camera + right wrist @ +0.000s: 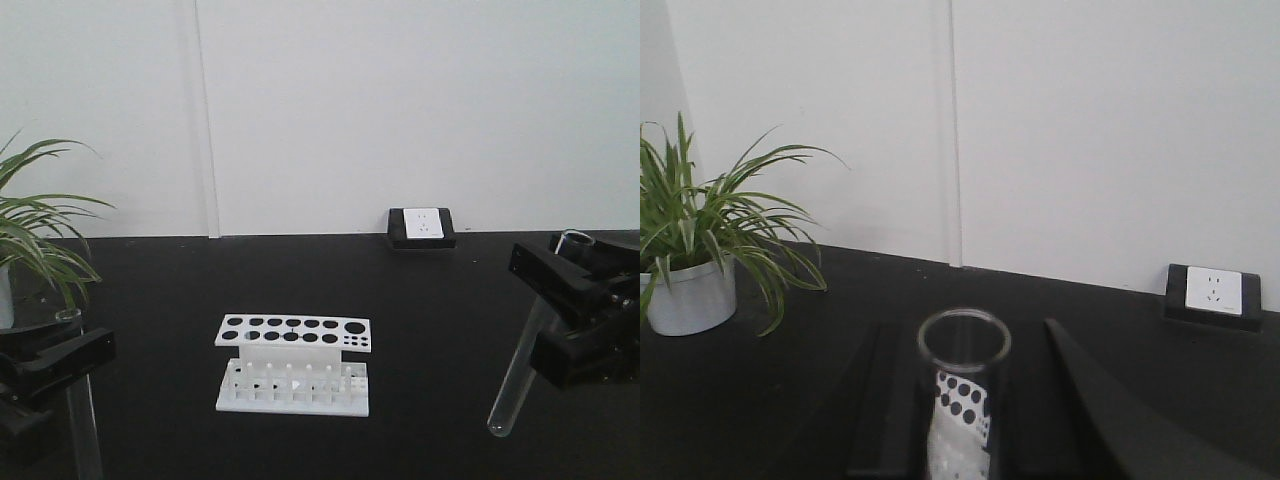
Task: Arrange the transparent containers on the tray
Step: 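Hold both test tubes while the base drives to the yellow tray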
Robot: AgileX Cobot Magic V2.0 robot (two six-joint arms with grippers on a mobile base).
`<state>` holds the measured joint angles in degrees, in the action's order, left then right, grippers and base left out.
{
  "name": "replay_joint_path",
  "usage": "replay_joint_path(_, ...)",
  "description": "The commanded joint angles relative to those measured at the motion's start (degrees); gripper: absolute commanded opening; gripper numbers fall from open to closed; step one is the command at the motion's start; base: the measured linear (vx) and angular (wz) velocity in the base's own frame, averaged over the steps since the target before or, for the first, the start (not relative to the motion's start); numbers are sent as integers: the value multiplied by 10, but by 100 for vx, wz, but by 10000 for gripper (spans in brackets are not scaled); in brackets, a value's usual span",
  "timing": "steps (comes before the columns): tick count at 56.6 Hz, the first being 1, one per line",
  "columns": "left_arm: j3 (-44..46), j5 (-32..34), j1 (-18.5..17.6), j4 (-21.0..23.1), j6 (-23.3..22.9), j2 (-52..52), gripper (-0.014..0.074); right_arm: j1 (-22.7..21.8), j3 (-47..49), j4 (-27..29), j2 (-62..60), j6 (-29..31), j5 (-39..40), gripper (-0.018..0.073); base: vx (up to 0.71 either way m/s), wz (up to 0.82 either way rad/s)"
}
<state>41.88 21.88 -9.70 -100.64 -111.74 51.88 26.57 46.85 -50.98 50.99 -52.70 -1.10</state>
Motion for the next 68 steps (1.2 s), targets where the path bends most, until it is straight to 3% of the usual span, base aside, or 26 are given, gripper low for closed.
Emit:
replay_joint_path(1, 17, -16, 0, -44, -5, -7, 0, 0, 17, -7, -7, 2, 29, -13, -30, 7)
replay_joint_path(68, 17, -16, 0, -44, -5, -7, 0, 0, 17, -7, -7, 2, 30, -13, -33, 35)
